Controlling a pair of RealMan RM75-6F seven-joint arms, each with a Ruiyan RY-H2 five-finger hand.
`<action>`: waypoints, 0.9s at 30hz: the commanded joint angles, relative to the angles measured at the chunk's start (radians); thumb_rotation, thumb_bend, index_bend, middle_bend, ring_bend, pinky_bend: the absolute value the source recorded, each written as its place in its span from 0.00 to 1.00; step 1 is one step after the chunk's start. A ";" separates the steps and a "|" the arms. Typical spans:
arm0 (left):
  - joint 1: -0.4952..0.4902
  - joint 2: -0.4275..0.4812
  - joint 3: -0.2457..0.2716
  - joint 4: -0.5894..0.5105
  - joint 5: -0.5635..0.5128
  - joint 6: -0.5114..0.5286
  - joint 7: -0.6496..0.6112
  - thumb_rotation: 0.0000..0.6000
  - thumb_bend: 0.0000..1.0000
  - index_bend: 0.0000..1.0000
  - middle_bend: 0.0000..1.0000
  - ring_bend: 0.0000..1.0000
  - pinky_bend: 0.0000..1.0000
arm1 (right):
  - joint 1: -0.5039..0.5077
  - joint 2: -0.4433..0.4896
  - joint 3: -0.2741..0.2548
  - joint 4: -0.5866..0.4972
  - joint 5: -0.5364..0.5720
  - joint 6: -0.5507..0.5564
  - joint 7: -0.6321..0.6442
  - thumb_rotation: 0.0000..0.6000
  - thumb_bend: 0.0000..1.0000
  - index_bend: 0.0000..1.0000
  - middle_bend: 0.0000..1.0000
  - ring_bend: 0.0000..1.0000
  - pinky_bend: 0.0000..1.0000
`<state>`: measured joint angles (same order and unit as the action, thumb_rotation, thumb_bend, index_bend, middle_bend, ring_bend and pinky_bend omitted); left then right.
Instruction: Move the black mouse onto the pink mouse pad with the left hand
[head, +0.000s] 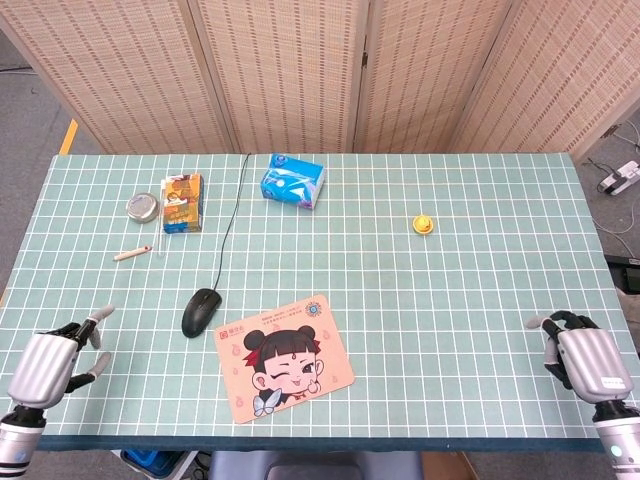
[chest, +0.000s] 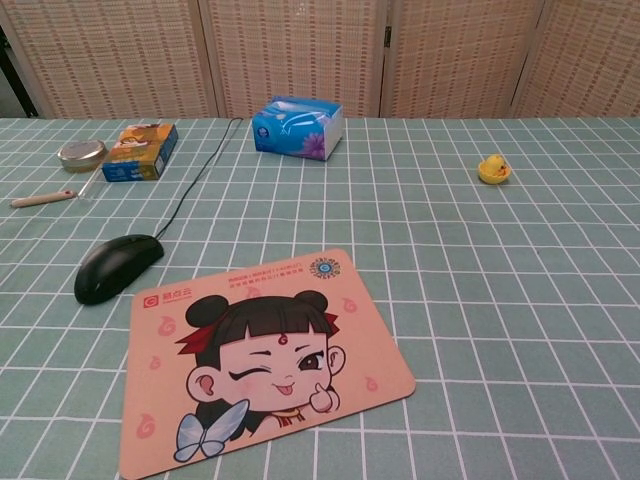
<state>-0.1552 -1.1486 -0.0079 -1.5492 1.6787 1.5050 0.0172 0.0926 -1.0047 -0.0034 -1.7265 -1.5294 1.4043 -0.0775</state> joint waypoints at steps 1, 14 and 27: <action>-0.034 0.036 0.015 -0.024 0.019 -0.047 -0.061 1.00 0.34 0.28 0.86 0.74 0.89 | -0.012 0.013 0.001 -0.013 -0.015 0.025 0.008 1.00 0.34 0.35 0.36 0.28 0.34; -0.133 0.155 0.006 -0.151 -0.091 -0.280 0.119 1.00 0.54 0.28 1.00 0.94 0.99 | -0.044 0.054 -0.003 -0.042 -0.060 0.096 0.029 1.00 0.34 0.35 0.36 0.28 0.34; -0.173 0.156 0.013 -0.184 -0.262 -0.424 0.277 1.00 0.58 0.22 1.00 0.93 0.99 | -0.065 0.067 -0.004 -0.058 -0.084 0.132 0.035 1.00 0.34 0.35 0.36 0.28 0.34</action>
<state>-0.3250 -0.9886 0.0019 -1.7311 1.4278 1.0903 0.2837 0.0272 -0.9376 -0.0076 -1.7845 -1.6126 1.5367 -0.0427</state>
